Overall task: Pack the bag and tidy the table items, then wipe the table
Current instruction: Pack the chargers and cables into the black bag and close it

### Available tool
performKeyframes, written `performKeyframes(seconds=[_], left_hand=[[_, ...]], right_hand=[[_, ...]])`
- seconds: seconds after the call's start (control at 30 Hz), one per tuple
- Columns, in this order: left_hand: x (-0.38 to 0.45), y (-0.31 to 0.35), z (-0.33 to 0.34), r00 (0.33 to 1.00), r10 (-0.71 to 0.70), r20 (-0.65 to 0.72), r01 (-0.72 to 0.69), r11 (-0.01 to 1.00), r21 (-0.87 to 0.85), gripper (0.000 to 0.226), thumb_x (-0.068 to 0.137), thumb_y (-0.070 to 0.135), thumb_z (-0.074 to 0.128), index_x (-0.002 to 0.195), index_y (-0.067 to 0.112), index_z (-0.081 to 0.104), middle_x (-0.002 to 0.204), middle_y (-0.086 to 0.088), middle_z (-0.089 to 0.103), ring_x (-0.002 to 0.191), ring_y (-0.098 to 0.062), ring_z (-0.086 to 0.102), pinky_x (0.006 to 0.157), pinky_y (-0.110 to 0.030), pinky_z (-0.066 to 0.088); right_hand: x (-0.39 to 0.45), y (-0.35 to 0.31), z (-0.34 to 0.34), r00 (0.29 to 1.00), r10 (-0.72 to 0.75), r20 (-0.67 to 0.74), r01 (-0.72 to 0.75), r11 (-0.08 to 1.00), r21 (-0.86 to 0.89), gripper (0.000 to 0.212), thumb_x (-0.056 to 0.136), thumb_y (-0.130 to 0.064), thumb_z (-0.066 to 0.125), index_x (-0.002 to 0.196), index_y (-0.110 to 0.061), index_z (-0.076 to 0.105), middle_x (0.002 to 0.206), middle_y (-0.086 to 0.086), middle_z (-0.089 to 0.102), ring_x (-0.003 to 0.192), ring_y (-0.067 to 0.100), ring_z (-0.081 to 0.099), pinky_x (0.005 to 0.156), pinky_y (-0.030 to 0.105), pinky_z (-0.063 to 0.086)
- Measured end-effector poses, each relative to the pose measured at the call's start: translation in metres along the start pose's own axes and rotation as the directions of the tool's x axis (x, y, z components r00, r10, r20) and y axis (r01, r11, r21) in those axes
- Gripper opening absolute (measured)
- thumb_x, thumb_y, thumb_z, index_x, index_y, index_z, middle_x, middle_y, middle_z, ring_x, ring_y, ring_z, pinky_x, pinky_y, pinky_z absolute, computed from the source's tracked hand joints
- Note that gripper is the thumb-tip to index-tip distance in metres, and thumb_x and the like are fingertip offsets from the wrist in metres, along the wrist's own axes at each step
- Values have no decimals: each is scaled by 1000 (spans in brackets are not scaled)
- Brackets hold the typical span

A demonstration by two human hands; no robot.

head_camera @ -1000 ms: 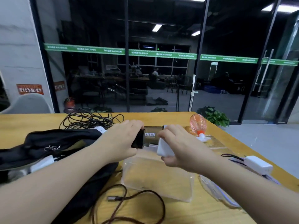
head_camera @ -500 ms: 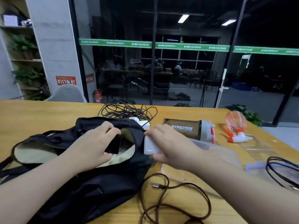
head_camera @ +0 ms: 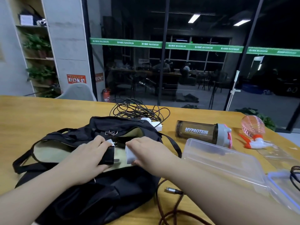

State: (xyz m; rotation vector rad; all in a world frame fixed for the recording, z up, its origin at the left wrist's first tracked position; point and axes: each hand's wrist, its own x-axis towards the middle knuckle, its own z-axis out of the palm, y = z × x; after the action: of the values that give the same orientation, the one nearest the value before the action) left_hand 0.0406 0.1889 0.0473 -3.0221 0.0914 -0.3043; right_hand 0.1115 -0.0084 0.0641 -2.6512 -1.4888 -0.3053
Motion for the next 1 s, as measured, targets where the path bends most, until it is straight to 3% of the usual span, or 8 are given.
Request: performKeyframes(seconds=[0.17,0.27,0.43,0.5,0.6,0.7,0.83,1.0], left_hand=[[4,-4,11,1000,4,19,-4,1000,6,59,89,50,47,137,25,26,121,6,31,112,-13,38,94,-25,37],[5,-4,14,998,-5,57,3,999,36,58,91,49,43,139,23,22,124,6,30,115,-13,33,94,-24,35],[6,-7,21,999,2,50,-5,998,57,64,92,49,42,145,22,16,132,5,31,123,-16,29,96,-27,38],[6,-12,27,996,73,-52,-69,994,83,70,83,48,60,141,20,30,124,2,47,113,-20,45,84,-31,49],[8,-18,40,976,150,-159,-127,982,143,76,49,41,87,113,17,53,93,1,64,76,-20,62,51,-30,55],[10,-11,38,960,181,-215,-146,975,168,67,36,27,92,97,14,68,87,-3,64,70,-23,62,48,-31,54],[7,-3,40,939,241,-244,-209,966,152,49,40,6,85,84,20,66,79,1,55,68,-21,57,46,-31,49],[5,1,43,941,176,-288,-161,984,76,51,39,1,84,75,22,53,75,7,48,69,-12,42,38,-27,44]], right_hand=[[21,0,18,999,37,40,-36,999,-27,50,91,-20,58,136,-14,39,133,5,48,120,27,43,90,42,46],[29,1,27,995,84,46,-84,996,4,34,89,-17,60,121,-13,49,121,6,55,112,28,49,82,41,48],[39,2,34,993,105,47,-108,993,45,21,89,-20,60,106,-11,52,111,8,58,105,29,53,76,38,45],[41,2,37,993,105,57,-108,992,59,17,90,-20,58,102,-10,52,109,9,58,103,30,53,75,37,45],[44,3,42,993,100,59,-104,992,74,14,89,-20,57,99,-10,53,105,9,57,101,30,53,77,40,48],[44,6,42,996,81,43,-84,994,66,18,90,-22,58,102,-9,56,107,9,55,104,29,51,76,38,47],[42,6,36,997,79,-17,-78,997,27,24,90,-26,59,106,-8,60,113,10,51,108,27,43,74,35,39],[47,2,38,991,126,-36,-125,992,22,24,89,-23,61,107,-8,57,106,9,47,103,26,45,68,34,37]])
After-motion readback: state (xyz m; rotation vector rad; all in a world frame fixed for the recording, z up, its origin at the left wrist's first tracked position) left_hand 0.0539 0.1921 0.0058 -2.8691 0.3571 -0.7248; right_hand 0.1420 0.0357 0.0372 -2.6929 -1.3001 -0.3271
